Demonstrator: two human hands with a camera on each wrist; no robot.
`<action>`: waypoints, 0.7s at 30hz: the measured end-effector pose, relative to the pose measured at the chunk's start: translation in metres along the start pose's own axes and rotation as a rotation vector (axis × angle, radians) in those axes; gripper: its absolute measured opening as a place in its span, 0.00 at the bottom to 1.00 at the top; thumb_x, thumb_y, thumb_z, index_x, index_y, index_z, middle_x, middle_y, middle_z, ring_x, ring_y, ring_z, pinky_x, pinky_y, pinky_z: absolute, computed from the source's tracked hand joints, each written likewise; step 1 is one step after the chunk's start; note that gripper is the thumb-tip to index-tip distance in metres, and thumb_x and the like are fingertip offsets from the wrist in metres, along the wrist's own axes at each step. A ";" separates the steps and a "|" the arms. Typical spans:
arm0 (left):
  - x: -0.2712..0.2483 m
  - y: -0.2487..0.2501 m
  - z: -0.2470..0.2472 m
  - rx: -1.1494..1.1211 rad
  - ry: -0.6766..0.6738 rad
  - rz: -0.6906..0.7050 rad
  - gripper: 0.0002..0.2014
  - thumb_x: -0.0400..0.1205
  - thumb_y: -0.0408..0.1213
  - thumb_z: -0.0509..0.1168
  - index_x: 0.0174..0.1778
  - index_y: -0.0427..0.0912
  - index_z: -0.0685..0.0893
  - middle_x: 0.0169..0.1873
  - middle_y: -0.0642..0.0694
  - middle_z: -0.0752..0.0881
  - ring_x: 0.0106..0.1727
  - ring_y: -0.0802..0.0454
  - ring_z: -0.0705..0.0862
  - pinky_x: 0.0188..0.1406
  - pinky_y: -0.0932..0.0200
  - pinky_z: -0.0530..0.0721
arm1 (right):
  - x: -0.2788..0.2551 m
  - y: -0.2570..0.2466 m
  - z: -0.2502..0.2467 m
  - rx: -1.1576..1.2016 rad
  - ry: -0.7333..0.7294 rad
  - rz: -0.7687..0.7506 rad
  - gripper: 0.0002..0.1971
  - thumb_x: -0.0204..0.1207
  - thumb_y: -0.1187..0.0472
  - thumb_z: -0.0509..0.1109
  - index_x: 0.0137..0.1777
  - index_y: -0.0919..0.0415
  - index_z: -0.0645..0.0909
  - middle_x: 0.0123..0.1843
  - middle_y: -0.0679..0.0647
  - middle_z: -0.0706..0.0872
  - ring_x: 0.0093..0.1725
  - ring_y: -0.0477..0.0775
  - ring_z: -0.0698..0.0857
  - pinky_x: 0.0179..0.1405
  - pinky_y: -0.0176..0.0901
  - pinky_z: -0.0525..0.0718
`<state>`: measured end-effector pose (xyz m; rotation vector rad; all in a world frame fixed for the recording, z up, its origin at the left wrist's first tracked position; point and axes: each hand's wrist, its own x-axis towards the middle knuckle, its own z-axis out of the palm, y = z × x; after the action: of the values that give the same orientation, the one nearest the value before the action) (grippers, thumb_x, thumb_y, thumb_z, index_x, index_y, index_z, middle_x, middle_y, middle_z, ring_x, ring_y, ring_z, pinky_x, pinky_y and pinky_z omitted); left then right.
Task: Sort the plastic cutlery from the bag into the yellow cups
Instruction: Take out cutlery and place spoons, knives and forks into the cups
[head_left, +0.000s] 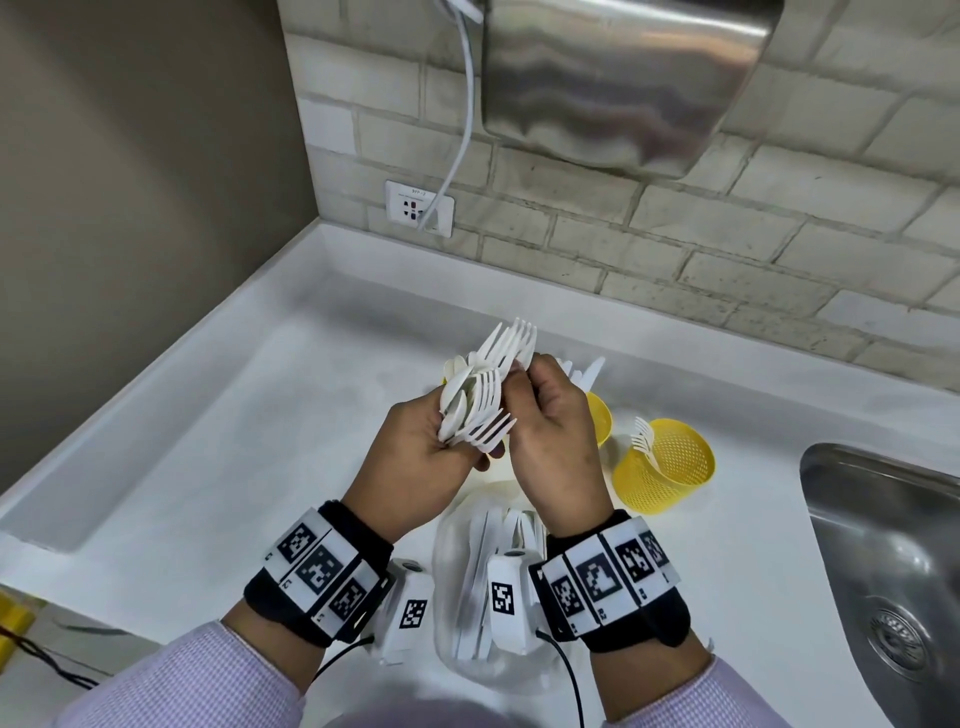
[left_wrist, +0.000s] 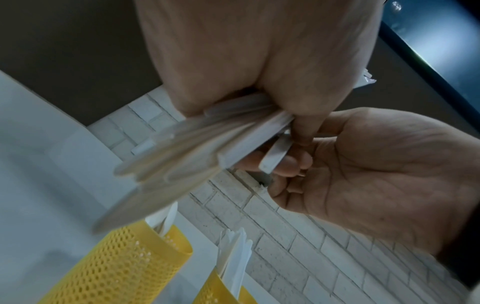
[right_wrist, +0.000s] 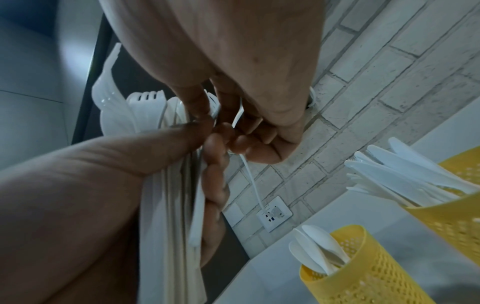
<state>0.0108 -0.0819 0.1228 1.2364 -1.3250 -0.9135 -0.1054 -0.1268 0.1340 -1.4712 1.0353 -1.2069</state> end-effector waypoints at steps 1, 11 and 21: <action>-0.001 0.000 0.000 0.009 0.000 -0.004 0.29 0.76 0.10 0.61 0.32 0.55 0.83 0.27 0.55 0.86 0.30 0.59 0.85 0.32 0.71 0.80 | -0.001 0.000 0.000 0.007 -0.011 0.010 0.13 0.84 0.48 0.63 0.43 0.54 0.82 0.43 0.69 0.80 0.27 0.56 0.80 0.23 0.47 0.79; -0.004 0.007 0.002 0.055 -0.032 -0.012 0.26 0.82 0.19 0.63 0.31 0.58 0.84 0.25 0.55 0.86 0.31 0.53 0.86 0.34 0.58 0.84 | -0.001 -0.001 -0.002 0.077 0.044 0.057 0.16 0.88 0.52 0.60 0.48 0.64 0.79 0.34 0.69 0.81 0.21 0.58 0.76 0.21 0.48 0.77; -0.004 0.003 0.004 0.048 -0.003 -0.123 0.08 0.88 0.37 0.69 0.43 0.45 0.89 0.35 0.47 0.93 0.27 0.47 0.87 0.29 0.71 0.78 | 0.010 -0.012 -0.017 0.033 0.290 -0.047 0.20 0.89 0.51 0.62 0.36 0.60 0.77 0.26 0.47 0.82 0.29 0.48 0.80 0.33 0.48 0.80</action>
<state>0.0061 -0.0779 0.1245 1.3664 -1.2917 -0.9749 -0.1203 -0.1370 0.1495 -1.3264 1.1712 -1.4955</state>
